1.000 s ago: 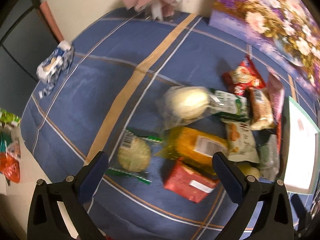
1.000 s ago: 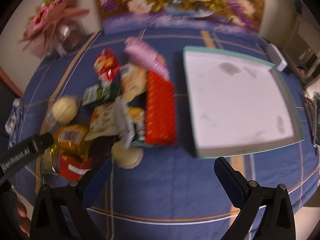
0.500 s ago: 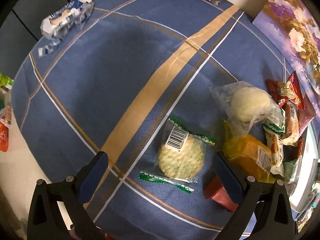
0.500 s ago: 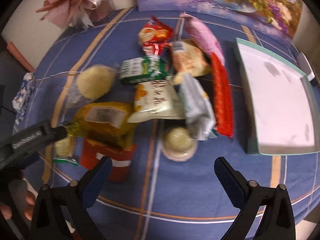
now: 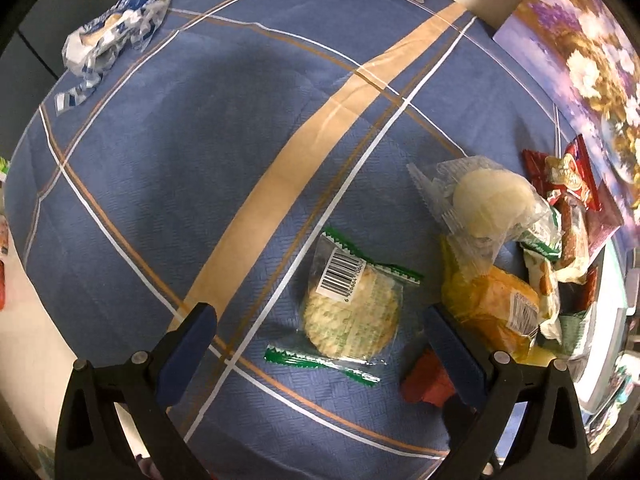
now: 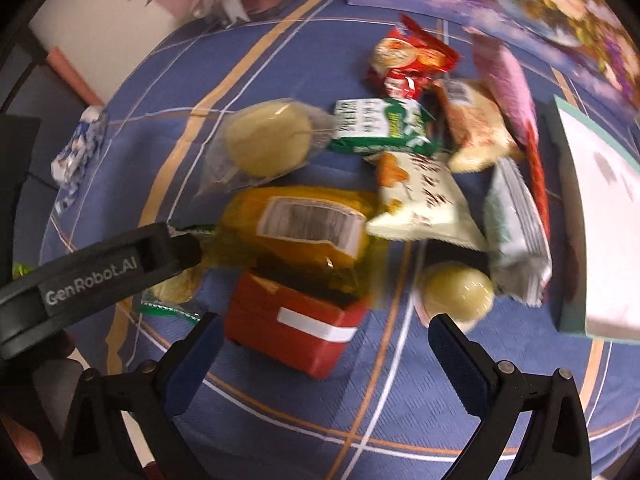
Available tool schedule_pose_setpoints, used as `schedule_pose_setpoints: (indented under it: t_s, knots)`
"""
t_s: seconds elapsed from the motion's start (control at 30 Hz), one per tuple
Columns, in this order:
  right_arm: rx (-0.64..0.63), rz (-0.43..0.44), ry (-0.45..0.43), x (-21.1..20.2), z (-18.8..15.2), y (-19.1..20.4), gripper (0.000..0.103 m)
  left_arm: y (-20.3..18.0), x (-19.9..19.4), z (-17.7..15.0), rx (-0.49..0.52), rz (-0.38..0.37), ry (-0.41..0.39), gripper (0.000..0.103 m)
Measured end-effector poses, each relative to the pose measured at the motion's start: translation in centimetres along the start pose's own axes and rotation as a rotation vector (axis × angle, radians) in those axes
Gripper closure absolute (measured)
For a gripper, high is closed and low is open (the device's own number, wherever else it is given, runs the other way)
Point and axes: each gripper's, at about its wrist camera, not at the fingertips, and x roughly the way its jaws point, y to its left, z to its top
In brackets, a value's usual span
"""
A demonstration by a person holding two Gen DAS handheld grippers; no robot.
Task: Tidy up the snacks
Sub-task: 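Grasp the red box cake with the right tool while the left tool grasps the green-wrapped biscuit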
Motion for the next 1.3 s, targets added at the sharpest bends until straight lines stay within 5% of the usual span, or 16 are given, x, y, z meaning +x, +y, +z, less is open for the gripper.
schedule_pose_setpoints:
  t_s: [0.37,0.6,0.83,1.17,1.3]
  knots:
    - [-0.076,-0.041,0.040,5.2,2.6,3.3,0.000,0.8,-0.2,0.6,0.017,-0.021,-0.013,0.000]
    - [-0.026,-0.039,0.085,6.0,2.5,1.9,0.000,-1.3,-0.5,-0.4,0.030,-0.019,-0.007,0.000]
    - [0.012,-0.012,0.102,6.7,2.8,1.5,0.012,-1.7,-0.6,-0.6,0.031,-0.025,-0.001,0.002]
    - [0.044,0.006,0.091,6.6,2.4,0.5,0.030,-2.6,0.8,-1.6,0.038,-0.025,0.022,0.048]
    - [0.056,0.023,0.085,6.1,1.3,-0.2,0.035,-2.7,0.3,-1.9,0.018,-0.047,0.008,0.052]
